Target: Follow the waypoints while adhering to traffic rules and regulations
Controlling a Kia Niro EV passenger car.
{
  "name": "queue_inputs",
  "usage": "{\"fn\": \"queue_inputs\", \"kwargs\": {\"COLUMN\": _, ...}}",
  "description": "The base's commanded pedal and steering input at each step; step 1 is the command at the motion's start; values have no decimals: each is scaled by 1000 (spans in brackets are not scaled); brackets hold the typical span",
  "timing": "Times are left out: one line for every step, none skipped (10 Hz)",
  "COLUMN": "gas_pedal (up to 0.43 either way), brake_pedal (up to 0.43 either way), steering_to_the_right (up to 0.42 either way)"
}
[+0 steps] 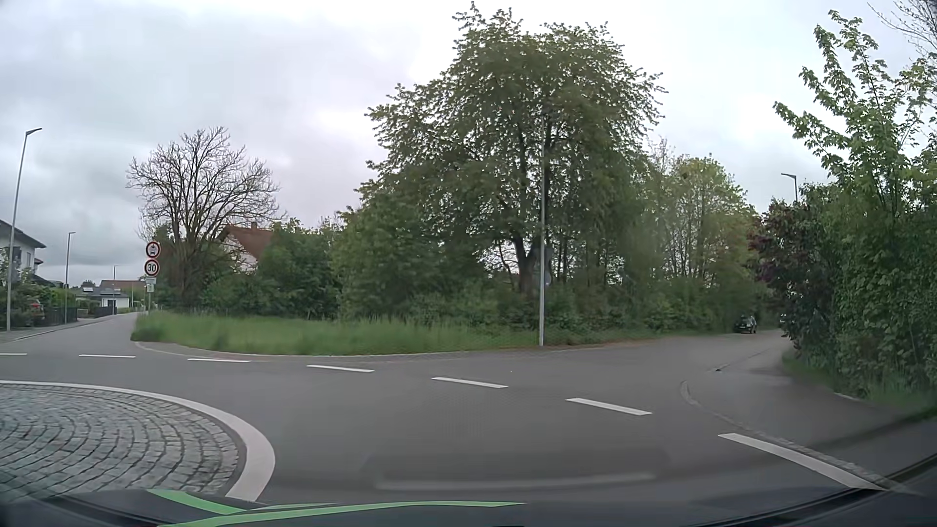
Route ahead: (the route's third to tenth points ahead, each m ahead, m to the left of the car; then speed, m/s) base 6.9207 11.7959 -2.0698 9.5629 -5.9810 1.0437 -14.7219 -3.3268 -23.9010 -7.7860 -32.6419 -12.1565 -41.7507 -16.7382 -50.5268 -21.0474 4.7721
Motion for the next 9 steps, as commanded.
{"fn": "queue_inputs", "kwargs": {"gas_pedal": 0, "brake_pedal": 79, "steering_to_the_right": -27}}
{"fn": "queue_inputs", "kwargs": {"gas_pedal": 0, "brake_pedal": 73, "steering_to_the_right": -68}}
{"fn": "queue_inputs", "kwargs": {"gas_pedal": 0, "brake_pedal": 18, "steering_to_the_right": -127}}
{"fn": "queue_inputs", "kwargs": {"gas_pedal": 0, "brake_pedal": 0, "steering_to_the_right": -171}}
{"fn": "queue_inputs", "kwargs": {"gas_pedal": 0, "brake_pedal": 0, "steering_to_the_right": -210}}
{"fn": "queue_inputs", "kwargs": {"gas_pedal": 0, "brake_pedal": 0, "steering_to_the_right": -244}}
{"fn": "queue_inputs", "kwargs": {"gas_pedal": 0, "brake_pedal": 0, "steering_to_the_right": -267}}
{"fn": "queue_inputs", "kwargs": {"gas_pedal": 0, "brake_pedal": 0, "steering_to_the_right": -294}}
{"fn": "queue_inputs", "kwargs": {"gas_pedal": 0, "brake_pedal": 0, "steering_to_the_right": -327}}
